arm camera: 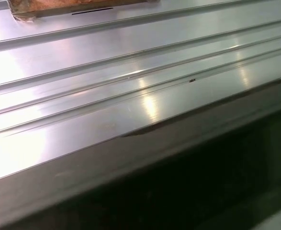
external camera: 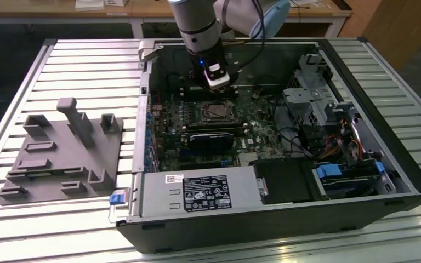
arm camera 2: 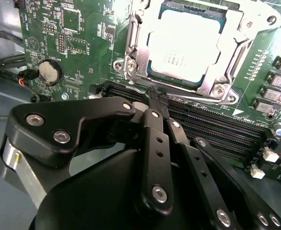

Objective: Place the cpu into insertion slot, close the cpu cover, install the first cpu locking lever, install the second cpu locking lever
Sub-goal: 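Install the first cpu locking lever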

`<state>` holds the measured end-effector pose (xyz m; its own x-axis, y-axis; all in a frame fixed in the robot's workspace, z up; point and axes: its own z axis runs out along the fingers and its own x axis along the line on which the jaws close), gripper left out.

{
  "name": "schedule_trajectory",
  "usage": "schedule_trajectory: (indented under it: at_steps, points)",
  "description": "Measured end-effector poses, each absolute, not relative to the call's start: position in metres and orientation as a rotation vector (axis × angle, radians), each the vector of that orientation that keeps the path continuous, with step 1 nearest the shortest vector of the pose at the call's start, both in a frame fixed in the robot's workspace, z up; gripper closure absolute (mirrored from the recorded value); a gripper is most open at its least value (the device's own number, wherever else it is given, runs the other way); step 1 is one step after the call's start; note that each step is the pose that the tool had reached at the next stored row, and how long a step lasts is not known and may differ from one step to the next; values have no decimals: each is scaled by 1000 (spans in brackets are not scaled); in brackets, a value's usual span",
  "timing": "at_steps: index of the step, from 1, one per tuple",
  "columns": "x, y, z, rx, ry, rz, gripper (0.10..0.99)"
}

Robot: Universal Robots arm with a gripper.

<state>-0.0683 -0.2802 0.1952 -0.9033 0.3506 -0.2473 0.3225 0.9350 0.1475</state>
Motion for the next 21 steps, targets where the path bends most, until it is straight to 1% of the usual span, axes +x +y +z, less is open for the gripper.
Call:
schedule_trajectory:
  at_steps: [21]
  points:
    - [-68,-280,191,515,2817,144,980]
